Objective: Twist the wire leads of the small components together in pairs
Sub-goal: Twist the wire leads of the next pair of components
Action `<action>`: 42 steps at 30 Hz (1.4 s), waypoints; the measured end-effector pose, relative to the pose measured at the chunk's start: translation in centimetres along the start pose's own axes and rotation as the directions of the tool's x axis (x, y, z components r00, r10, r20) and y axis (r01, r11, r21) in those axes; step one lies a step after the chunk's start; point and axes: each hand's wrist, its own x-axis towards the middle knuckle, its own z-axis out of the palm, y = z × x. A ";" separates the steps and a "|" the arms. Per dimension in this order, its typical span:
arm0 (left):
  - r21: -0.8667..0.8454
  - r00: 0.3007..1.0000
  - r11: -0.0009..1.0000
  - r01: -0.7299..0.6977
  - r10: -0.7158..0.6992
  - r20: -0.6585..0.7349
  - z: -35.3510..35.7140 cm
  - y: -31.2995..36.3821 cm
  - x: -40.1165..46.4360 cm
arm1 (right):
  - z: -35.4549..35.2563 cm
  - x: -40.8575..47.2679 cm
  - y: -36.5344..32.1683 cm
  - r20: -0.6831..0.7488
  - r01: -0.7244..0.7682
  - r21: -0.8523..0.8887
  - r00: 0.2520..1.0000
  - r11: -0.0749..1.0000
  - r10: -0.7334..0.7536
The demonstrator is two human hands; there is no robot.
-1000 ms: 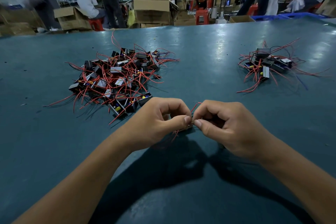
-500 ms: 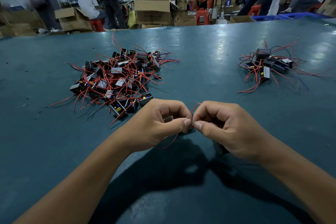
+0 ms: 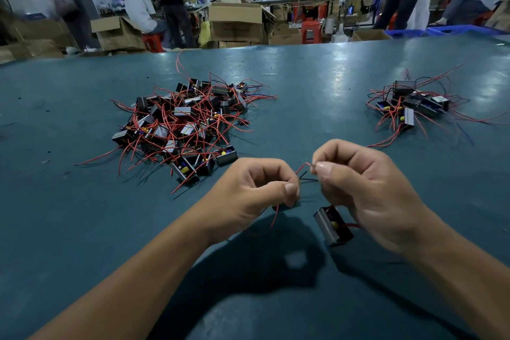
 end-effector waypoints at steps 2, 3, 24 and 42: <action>-0.028 0.999 1.000 -0.013 0.012 -0.044 0.3 -0.2 0.1 | 0.0 0.1 0.0 -0.075 -0.001 -0.046 0.997 0.999 -0.003; -0.030 0.996 0.999 -0.034 0.031 -0.083 0.4 -0.2 0.1 | 0.1 0.1 0.0 -0.099 -0.003 -0.075 0.995 0.997 -0.004; 0.200 0.937 0.974 -0.109 0.168 -0.306 1.0 -0.3 0.4 | 0.7 -0.1 0.7 -0.101 0.108 -0.264 0.985 0.959 -0.138; 0.723 0.853 0.675 -0.147 0.456 -0.252 1.3 0.2 0.2 | 0.6 -0.4 1.2 -0.151 0.118 -0.611 0.953 0.783 -0.262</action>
